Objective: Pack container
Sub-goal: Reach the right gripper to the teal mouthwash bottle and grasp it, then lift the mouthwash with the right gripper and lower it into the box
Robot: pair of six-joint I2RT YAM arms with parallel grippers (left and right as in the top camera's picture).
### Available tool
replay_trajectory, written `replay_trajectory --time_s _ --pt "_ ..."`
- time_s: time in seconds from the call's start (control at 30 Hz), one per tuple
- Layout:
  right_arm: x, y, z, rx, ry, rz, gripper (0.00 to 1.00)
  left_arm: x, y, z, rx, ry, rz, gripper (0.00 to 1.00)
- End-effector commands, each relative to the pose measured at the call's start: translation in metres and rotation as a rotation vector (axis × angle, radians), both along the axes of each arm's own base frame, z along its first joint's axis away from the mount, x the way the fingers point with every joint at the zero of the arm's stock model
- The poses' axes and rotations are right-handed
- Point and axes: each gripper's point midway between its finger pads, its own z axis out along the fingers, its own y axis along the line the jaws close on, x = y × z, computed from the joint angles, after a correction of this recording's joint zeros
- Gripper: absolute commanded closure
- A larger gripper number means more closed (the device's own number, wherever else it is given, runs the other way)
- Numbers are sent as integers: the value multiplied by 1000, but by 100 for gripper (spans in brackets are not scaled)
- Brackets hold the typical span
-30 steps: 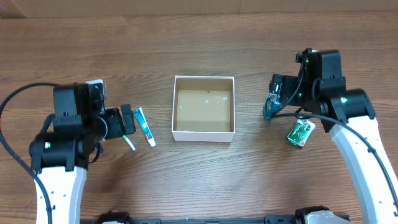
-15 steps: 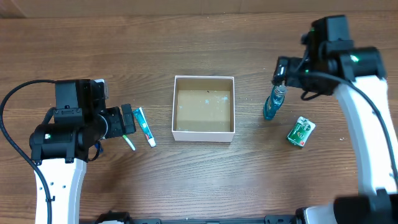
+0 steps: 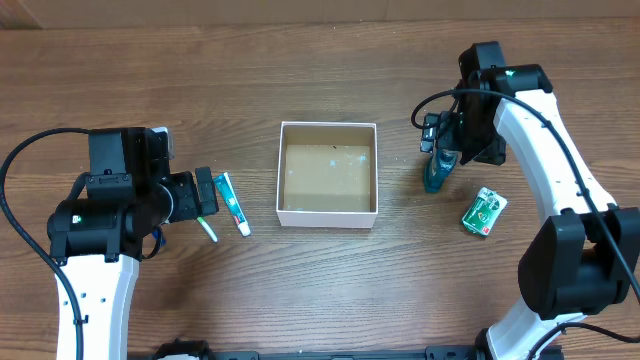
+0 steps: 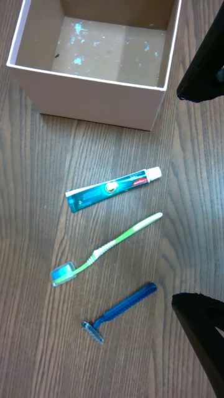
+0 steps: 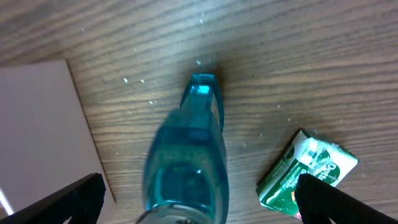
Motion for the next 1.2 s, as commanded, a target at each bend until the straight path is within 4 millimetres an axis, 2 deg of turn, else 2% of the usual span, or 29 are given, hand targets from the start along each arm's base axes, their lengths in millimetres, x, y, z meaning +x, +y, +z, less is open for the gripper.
replay_trajectory --time_s 0.0,0.2,0.33,0.43,0.6,0.7,0.87,0.93,0.97,1.13,1.17 --pt "-1 -3 -7 2 2 -3 1 4 0 10 5 -31 0 0" --pt "1 -2 -7 0 -8 23 19 4 0 10 5 -31 -1 0" --pt "1 -2 -8 0 -6 24 40 4 0 10 5 -31 -1 0" --pt "-3 -2 -12 -1 7 24 43 4 0 10 5 -31 -1 0" --pt "-15 -3 -30 -5 51 24 49 4 0 10 5 -31 -1 0" --pt "-13 -3 -30 -4 40 24 50 4 0 10 5 -31 -1 0" --pt "-10 -3 -30 -4 29 25 59 4 0 10 5 -31 -1 0" --pt "-10 -3 -30 -4 29 25 60 4 0 10 5 -31 0 0" --pt "-10 -3 -29 -4 27 30 66 4 0 10 5 -31 0 0" --pt "-3 -2 -20 -3 5 36 80 4 0 10 5 -31 0 0" --pt "-1 -2 -15 -4 -3 36 86 4 0 10 5 -31 -1 0"
